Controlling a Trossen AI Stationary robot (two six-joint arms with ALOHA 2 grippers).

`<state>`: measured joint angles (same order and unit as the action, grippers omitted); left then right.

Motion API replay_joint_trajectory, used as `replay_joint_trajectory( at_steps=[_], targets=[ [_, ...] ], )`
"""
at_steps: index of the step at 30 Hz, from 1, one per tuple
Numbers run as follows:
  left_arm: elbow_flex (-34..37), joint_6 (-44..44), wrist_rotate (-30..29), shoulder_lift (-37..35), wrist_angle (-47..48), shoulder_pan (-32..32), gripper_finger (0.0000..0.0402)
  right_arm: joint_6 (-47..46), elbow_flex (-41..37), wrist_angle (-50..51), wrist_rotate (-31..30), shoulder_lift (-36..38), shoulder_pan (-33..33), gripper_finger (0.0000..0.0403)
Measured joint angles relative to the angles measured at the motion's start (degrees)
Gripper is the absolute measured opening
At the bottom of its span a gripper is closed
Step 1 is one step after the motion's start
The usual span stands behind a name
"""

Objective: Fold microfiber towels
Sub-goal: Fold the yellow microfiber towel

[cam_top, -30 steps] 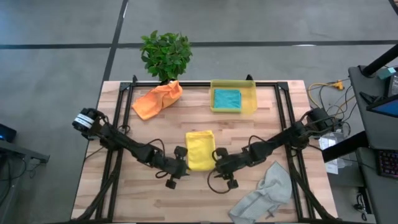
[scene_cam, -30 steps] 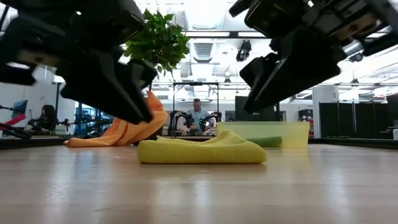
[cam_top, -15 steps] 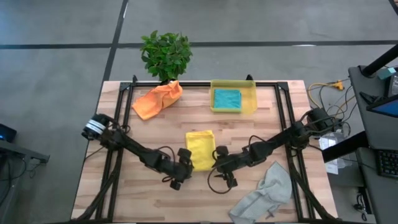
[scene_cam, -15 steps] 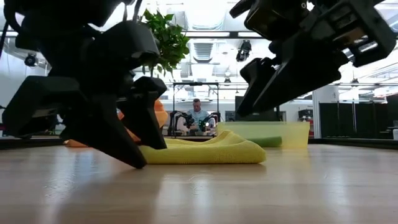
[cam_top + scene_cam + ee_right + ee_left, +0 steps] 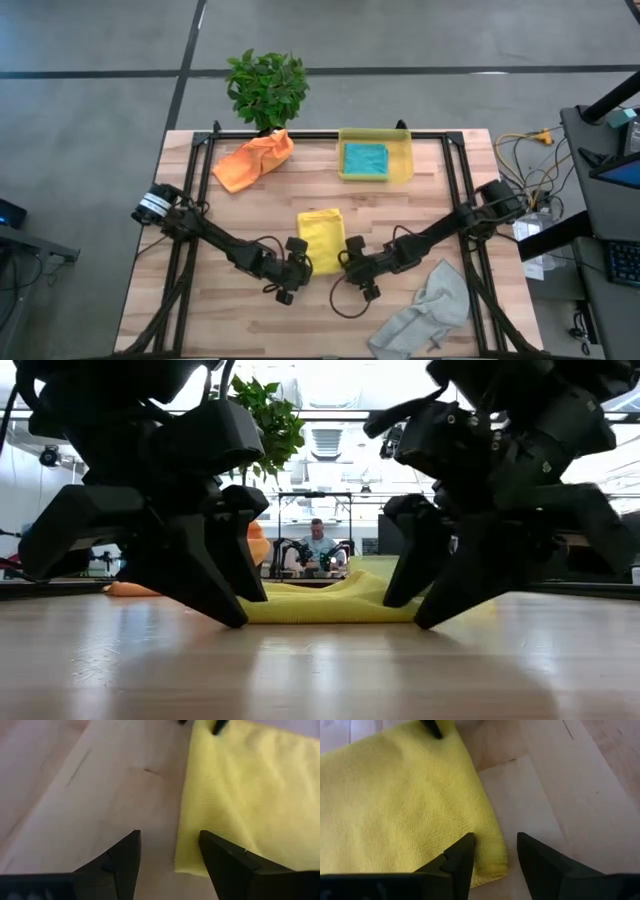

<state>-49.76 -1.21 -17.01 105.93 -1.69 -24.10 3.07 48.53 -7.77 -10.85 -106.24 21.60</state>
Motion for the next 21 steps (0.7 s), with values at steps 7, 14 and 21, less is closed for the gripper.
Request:
replay_joint_trajectory(
  at_steps=[7, 14, 21],
  targets=[
    [-0.01, 0.0, -0.05, 0.03, 0.17, 0.07, 0.0137, 1.81, -0.09, 0.06, -1.87, 3.55, -0.24, 0.0199],
    [0.02, 0.0, -0.05, 0.07, 0.19, 0.09, 0.0137, 5.51, -0.05, 0.1, -1.41, 2.88, -1.24, 0.0199],
    [0.24, -0.13, -0.03, 0.07, 0.41, 0.09, 0.0138, 2.95, 0.11, 0.53, 2.06, -0.92, -4.82, 0.0199]
  ],
)
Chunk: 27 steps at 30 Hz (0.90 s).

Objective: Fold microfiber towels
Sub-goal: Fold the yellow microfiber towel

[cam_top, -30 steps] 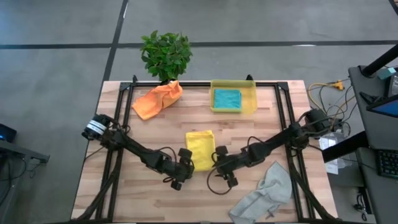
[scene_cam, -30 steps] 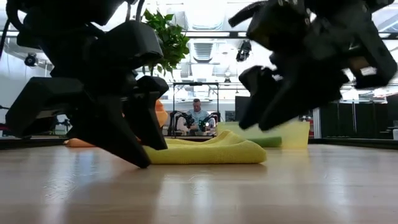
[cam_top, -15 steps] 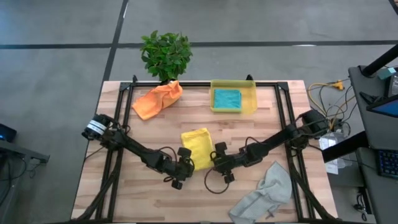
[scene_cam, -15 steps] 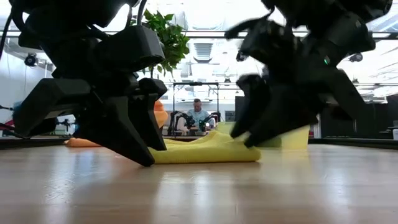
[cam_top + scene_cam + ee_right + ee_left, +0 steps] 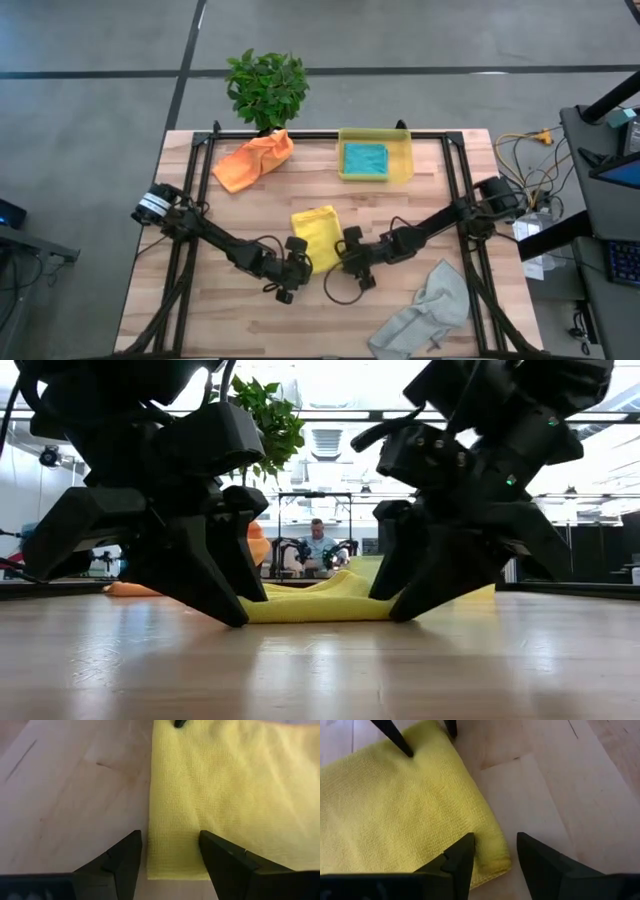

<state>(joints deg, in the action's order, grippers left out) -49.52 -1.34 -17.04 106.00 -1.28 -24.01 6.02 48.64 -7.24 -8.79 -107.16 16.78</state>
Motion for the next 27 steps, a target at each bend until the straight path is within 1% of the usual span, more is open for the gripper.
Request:
replay_joint_trajectory(
  at_steps=[2, 5, 9, 13, 17, 20, 21, 25, 27],
  targets=[
    [0.03, -0.62, -0.01, 0.0, 0.83, 0.0, 0.0137, -0.24, 0.09, 0.1, 2.01, -0.5, -0.61, 0.0199],
    [0.07, -4.5, -0.62, 0.0, 3.85, 0.11, 0.0129, -0.69, 0.13, 1.11, 1.73, -0.66, -0.57, 0.0196],
    [0.23, -7.3, -1.6, 0.78, 6.8, 0.13, 0.01, -1.56, 0.13, 1.48, 1.6, -0.72, -0.22, 0.0179],
    [0.23, -7.83, -1.4, 2.06, 6.67, 0.13, 0.0054, -1.64, 0.11, 1.54, 1.18, -0.8, 0.2, 0.0145],
    [0.22, -8.92, -1.6, 1.9, 6.78, 0.13, 0.001, -2.7, 0.04, 1.42, 1.15, -0.83, 0.77, 0.0086],
    [0.17, -8.81, -1.6, 0.91, 6.9, 0.04, 0.0006, -4.28, 0.03, 1.58, 0.7, -0.3, 1.51, 0.0032],
    [0.04, -8.81, -1.61, 0.48, 7.06, -0.05, 0.0006, -4.82, 0.13, 1.71, 0.64, -0.04, 1.8, 0.0021],
    [-0.26, -8.79, -1.5, -2.54, 7.17, -0.78, 0.0002, -8.6, 0.55, 3.24, 1.19, 1.96, 3.24, 0.0015],
    [-0.16, -8.75, -0.35, -4.08, 6.45, -1.24, 0.0002, -11.59, 0.83, 3.36, 4.33, 3.12, 3.86, 0.0014]
  ],
)
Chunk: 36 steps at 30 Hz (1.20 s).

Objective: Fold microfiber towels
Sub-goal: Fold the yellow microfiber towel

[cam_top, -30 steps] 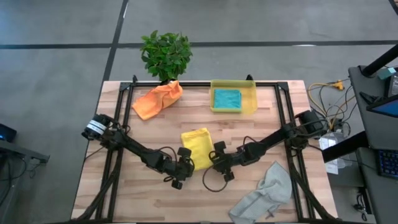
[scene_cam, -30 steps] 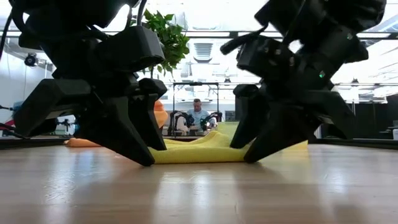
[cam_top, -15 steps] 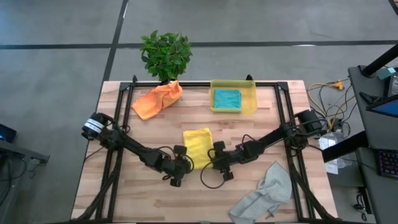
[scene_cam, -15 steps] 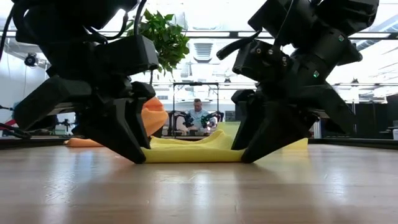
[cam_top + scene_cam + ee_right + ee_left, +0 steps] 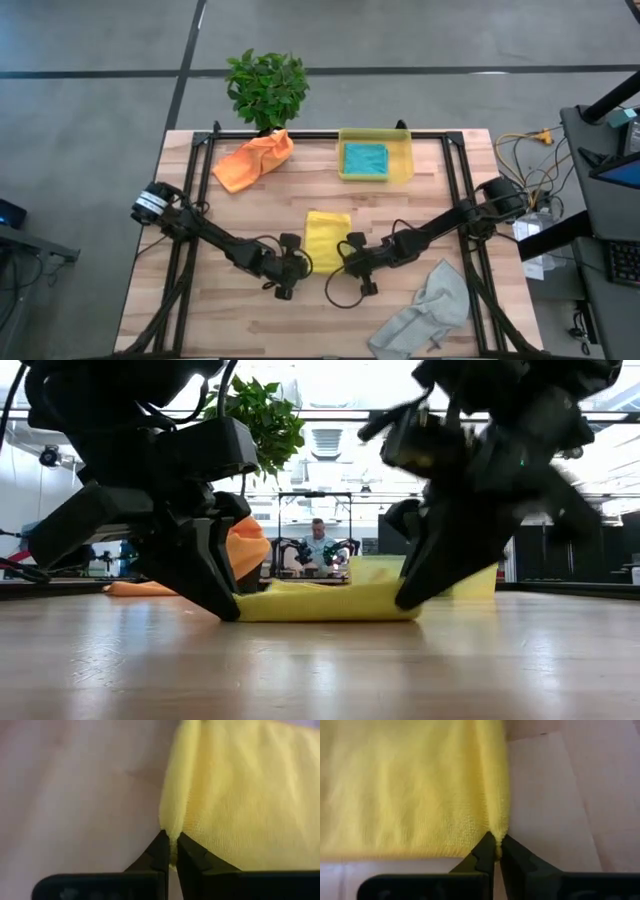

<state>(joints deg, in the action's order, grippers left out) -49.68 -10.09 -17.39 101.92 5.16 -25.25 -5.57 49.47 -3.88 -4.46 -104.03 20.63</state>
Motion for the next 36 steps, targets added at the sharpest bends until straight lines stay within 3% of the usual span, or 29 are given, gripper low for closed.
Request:
replay_joint_trajectory(
  at_steps=[3, 7, 12, 18, 36],
  targets=[
    [0.19, -0.05, 6.45, -2.52, -2.79, -0.74, 0.0001, -5.06, 0.86, -0.01, 7.16, 1.16, 0.8, 0.0014],
    [0.29, -0.31, 19.72, -3.83, -10.8, -1.36, 0.0001, -10.85, 3.12, -0.17, 15.17, 1.36, 3.16, 0.0014],
    [0.43, -7.13, 28.4, -4.03, -17.12, -1.87, 0.0, -14.46, 6.83, -0.34, 18.08, 1.47, 6.09, 0.0013],
    [0.58, -7.56, 28.02, -4.07, -17.0, -1.92, 0.0, -19.5, 7.71, -0.33, 18.03, 1.51, 6.71, 0.0013],
    [1.4, -6.15, 13.03, -7.86, -13.03, -1.94, 0.0, -25.04, 7.48, 0.95, 14.79, 1.65, 3.97, 0.0013]
  ],
)
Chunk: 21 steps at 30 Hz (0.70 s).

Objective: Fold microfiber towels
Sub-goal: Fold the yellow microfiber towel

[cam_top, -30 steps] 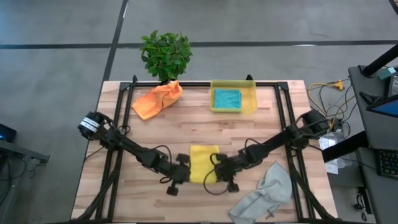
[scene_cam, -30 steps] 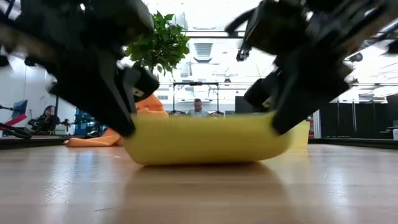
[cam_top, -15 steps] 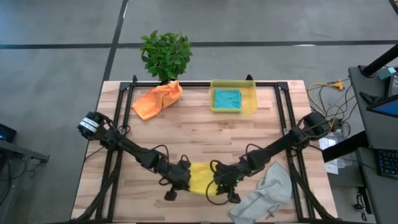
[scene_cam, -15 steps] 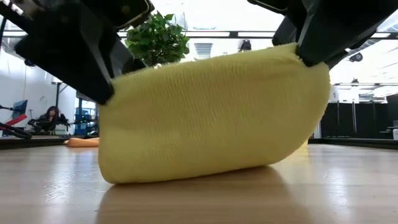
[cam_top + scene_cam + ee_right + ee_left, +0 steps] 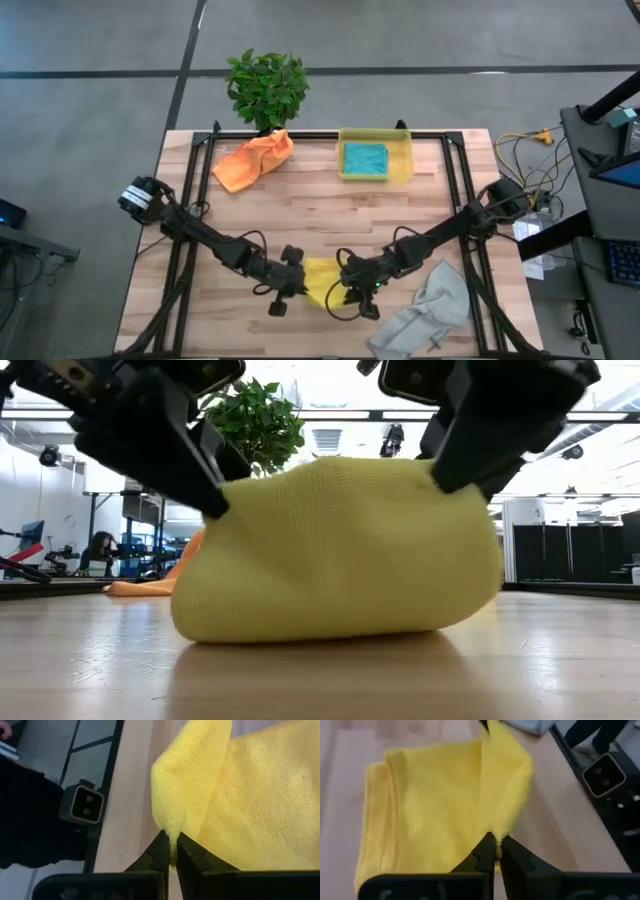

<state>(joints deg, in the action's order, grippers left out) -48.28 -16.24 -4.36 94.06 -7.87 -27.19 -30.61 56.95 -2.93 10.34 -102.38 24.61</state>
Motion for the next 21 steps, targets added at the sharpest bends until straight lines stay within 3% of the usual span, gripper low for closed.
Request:
replay_joint_trajectory(
  at_steps=[6, 11, 17, 21],
  targets=[
    [5.4, -1.61, -5.58, -4.47, -0.37, 0.18, 0.0, 0.0, -0.17, 3.18, -3.32, 0.35, -1.29, 0.0013],
    [10.19, -5.79, -6.89, -8.2, -1.95, 0.23, 0.0, -0.26, -1.48, 2.42, -7.23, 1.99, -2.4, 0.0012],
    [15.6, -7.44, 1.54, -10.16, -16.38, 1.01, 0.0, -2.49, -5.17, 0.13, -8.6, 5.69, -4.57, 0.0011],
    [16.41, -8.92, -8.49, -10.75, -13.81, 1.21, 0.0, -3.06, -6.69, 0.54, -8.95, 6.42, -6.67, 0.0011]
  ],
)
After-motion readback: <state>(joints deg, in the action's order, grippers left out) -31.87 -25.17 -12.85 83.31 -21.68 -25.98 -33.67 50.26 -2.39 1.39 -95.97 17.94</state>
